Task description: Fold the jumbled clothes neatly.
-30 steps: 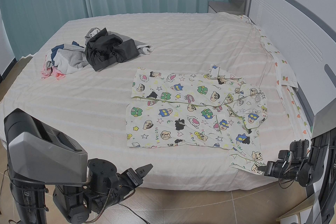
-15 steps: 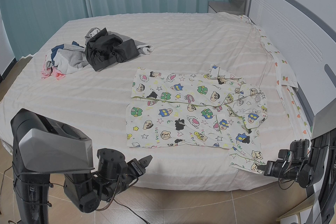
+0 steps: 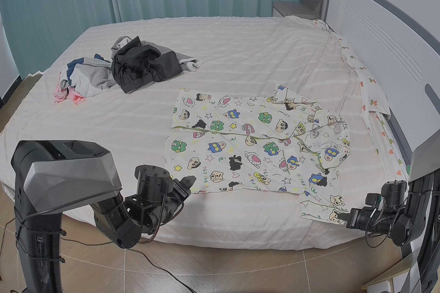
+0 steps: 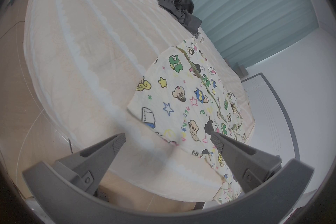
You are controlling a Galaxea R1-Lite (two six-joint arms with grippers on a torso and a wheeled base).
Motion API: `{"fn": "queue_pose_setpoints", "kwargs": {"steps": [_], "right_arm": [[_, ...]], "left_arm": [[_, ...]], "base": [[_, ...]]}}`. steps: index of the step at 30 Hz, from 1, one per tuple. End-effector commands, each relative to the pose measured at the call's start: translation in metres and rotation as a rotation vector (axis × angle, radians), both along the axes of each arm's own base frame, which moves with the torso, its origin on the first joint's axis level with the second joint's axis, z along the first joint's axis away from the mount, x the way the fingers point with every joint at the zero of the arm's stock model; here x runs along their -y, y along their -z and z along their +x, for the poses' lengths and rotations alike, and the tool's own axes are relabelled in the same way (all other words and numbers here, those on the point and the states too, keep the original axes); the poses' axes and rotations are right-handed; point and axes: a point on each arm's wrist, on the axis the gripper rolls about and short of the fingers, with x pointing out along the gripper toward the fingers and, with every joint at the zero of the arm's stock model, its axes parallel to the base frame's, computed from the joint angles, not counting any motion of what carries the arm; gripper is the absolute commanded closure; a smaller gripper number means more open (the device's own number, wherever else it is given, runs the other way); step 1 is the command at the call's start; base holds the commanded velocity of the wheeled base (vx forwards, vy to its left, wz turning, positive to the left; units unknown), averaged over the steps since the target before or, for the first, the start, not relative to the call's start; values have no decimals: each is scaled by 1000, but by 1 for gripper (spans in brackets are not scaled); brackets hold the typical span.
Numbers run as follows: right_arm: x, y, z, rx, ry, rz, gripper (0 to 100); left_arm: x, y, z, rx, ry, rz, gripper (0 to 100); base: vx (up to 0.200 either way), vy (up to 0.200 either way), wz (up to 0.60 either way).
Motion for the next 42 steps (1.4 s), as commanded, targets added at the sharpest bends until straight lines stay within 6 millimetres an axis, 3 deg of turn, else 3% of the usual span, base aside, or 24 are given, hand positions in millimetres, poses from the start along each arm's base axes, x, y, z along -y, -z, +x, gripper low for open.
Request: {"fn": "queue_pose_setpoints", "kwargs": {"steps": [1,5,14,23,24,36,42], "right_arm": [[1,-1,0,3,4,1,100],[1,-1,0,0,7,4,100],[1,-1,0,1,8,5,100],[1,-1,0,1,11,7,100],[1,-1,0,1,11,7,100],[2,0,-3,-14,15,10,100],[3,0,-7,-22,20,9,100]], "left_arm": [[-5,2,15,19,-32,-11,0],[-5,13,20,1,-37,-2,0],[-2,12,25,8,-36,-4,0],[6,12,43,-54,-39,30,0],[7,13,43,-67,-38,37,100],[4,14,38,-129,-44,73,100],[-1,4,30,-127,-46,73,100]], "base": [[0,0,0],[0,0,0],[0,0,0],[0,0,0],[0,0,0],[0,0,0],[0,0,0]]}}
